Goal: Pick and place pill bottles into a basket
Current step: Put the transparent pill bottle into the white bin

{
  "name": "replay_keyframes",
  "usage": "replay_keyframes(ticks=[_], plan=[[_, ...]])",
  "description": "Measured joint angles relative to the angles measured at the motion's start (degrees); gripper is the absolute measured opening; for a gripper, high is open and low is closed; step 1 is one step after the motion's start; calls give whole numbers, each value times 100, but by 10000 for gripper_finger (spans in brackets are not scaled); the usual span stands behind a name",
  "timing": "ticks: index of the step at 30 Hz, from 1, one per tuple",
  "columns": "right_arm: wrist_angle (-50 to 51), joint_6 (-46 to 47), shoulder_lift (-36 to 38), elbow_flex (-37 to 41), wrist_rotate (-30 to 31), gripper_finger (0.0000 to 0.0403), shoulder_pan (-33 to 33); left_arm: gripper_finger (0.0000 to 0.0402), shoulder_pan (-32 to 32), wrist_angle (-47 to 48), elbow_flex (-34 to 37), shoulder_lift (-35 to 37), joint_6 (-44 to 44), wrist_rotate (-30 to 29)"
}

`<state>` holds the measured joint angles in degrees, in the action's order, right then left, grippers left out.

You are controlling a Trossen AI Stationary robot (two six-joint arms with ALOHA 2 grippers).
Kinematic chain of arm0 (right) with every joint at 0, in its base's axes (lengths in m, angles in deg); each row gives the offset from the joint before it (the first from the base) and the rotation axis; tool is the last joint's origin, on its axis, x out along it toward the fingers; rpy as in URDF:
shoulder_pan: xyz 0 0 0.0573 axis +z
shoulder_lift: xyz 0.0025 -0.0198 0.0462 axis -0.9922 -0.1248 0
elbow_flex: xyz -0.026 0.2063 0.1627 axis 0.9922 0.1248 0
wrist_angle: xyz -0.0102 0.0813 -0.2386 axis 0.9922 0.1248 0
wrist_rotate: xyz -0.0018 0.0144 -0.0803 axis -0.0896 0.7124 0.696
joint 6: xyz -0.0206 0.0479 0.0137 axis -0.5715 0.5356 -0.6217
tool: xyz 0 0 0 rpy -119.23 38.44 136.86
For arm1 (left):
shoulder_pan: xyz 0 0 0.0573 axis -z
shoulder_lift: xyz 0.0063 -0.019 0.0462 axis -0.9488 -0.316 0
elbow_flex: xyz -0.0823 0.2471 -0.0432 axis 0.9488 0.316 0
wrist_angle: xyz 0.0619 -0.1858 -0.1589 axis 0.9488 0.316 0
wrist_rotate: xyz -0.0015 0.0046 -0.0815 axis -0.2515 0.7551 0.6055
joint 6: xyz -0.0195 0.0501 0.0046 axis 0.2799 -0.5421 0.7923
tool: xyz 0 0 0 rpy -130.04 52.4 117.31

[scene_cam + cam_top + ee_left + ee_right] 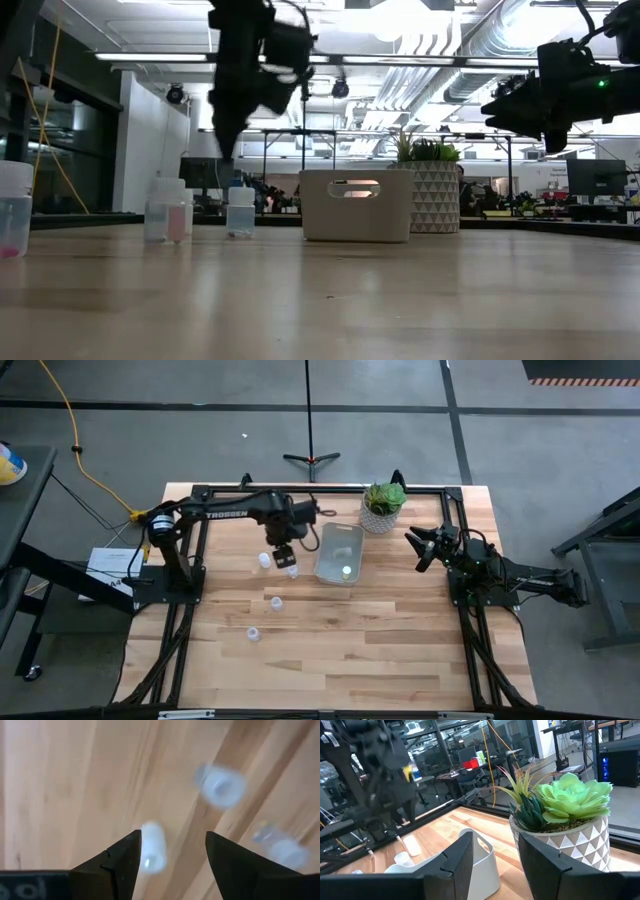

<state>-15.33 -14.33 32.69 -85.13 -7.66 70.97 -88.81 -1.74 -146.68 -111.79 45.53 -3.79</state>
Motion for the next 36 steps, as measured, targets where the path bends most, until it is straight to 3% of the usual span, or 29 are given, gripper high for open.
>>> replay_keyframes(ticks=[7,16,24,30,32,36], plan=[[1,16,0,0,0,149,-2,250,0,121,872,-6,320,-111],[1,27,-4,0,-7,149,-2,248,2,-688,1724,-1,518,-258],[1,29,-26,0,-20,149,0,248,0,-515,1686,-11,503,-224],[1,29,-26,0,-20,149,-1,248,94,-295,1379,101,-364,-218],[1,32,-26,0,-30,149,-2,248,96,-120,1292,129,89,-149],[9,32,-26,2,-118,149,-2,248,63,105,1228,153,2254,-120]])
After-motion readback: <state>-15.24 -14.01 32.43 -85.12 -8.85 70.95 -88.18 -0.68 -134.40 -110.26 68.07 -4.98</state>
